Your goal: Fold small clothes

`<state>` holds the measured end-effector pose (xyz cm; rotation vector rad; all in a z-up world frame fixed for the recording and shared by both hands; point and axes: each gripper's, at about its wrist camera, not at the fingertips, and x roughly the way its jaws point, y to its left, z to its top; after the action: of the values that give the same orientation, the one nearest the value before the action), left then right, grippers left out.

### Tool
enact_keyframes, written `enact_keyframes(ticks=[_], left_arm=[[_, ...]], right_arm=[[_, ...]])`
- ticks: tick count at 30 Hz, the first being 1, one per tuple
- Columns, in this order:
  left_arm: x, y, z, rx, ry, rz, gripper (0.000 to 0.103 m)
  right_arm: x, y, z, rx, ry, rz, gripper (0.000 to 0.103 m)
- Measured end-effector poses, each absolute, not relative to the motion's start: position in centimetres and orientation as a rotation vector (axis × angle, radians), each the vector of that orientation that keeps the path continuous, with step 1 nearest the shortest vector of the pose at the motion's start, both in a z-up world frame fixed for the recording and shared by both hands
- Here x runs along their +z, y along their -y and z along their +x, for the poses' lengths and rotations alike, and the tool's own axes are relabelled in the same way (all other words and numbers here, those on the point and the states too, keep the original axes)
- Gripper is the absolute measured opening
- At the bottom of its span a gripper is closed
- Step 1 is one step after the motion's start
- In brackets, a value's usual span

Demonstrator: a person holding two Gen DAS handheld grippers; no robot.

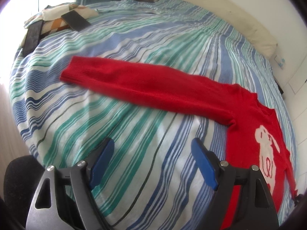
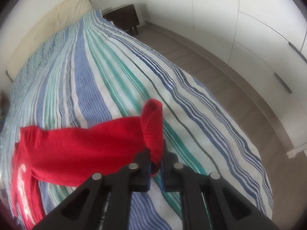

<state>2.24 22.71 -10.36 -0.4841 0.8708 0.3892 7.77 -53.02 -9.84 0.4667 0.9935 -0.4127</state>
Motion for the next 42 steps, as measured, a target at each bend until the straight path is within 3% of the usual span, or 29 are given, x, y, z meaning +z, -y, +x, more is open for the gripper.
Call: enact_keyframes(ticks=[30, 33, 38, 41, 42], left_arm=[[-10.8, -22.1, 2.8, 0.378, -0.923, -0.443, 0.084], [-10.8, -22.3, 2.8, 0.382, -0.920, -0.453, 0.084], [-8.4, -21.1, 4.3, 0.285, -0.884, -0.403, 0.084], [-5.4, -20.0, 8.8, 0.132, -0.857, -0.345, 0.085], [-4.5, -19.5, 11.0, 0.053, -0.864, -0.324, 0.091]], right_arm=[[-10.9, 55.9, 5.7, -0.546, -1.074, 0.531, 0.011], [-9.7, 56.7, 4.8, -0.663, -1.068, 0.472, 0.020], [-5.9, 54.1, 4.9, -0.544, -0.990, 0.383, 0.025], [-4.2, 50.0, 7.4, -0.354, -0.981, 0.370, 0.044], [-3.6, 48.2, 8.8, -0.280, -0.982, 0.352, 0.051]])
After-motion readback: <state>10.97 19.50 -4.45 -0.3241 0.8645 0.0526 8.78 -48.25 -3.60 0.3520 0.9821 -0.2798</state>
